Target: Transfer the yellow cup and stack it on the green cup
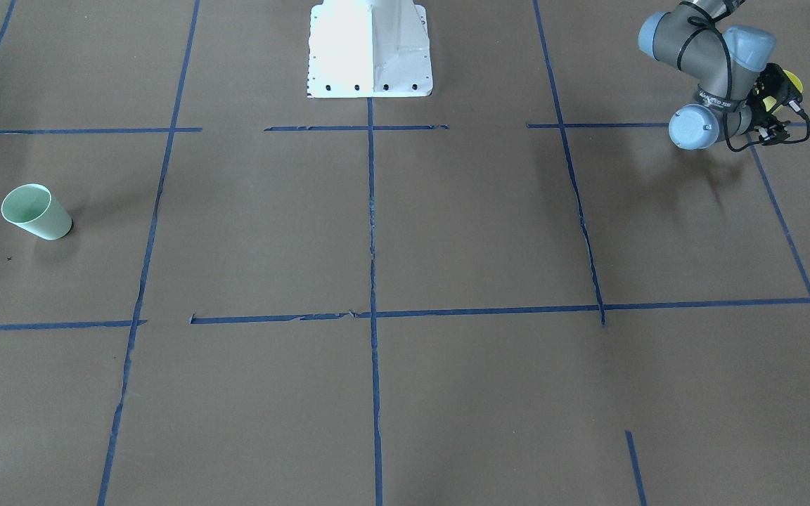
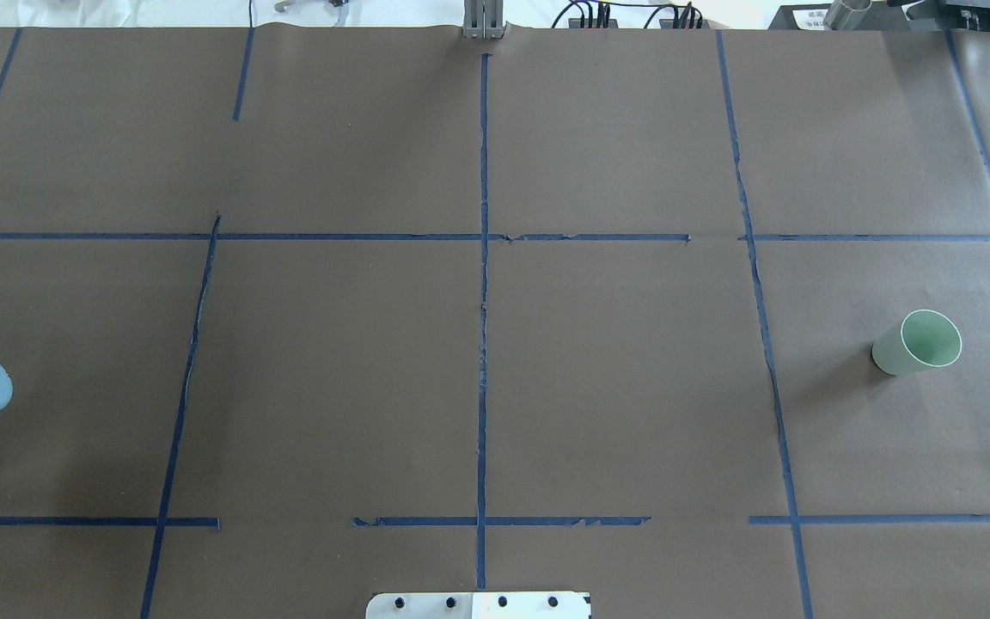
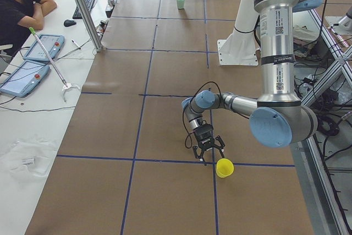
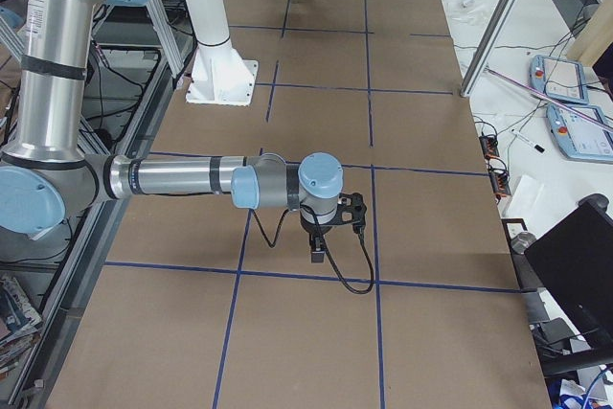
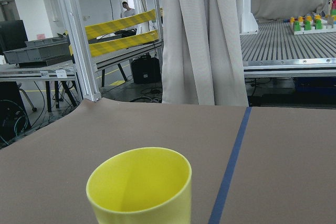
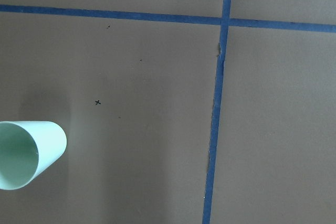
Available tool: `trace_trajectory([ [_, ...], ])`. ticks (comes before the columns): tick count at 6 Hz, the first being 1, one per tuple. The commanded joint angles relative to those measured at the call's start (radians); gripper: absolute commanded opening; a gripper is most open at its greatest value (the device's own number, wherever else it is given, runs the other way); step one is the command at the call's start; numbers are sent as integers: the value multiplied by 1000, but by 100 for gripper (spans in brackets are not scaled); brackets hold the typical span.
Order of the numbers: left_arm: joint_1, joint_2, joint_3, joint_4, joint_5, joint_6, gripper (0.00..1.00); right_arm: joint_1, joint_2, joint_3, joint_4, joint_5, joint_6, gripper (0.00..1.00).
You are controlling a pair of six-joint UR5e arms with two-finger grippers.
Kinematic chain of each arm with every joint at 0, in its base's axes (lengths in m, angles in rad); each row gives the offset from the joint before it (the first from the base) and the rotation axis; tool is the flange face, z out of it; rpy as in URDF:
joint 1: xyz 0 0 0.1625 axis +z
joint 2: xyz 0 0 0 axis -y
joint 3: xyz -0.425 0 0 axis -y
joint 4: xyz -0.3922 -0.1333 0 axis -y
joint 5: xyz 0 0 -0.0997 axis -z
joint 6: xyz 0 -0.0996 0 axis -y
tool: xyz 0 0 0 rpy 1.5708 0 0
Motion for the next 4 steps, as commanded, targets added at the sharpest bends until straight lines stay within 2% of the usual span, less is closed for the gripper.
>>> trace_trajectory([
  [1, 36, 3, 18, 1, -37, -27, 100, 0, 2, 0, 0, 0, 0, 100],
  [4, 69, 3, 61, -3, -40, -53, 100, 0, 2, 0, 0, 0, 0, 100],
])
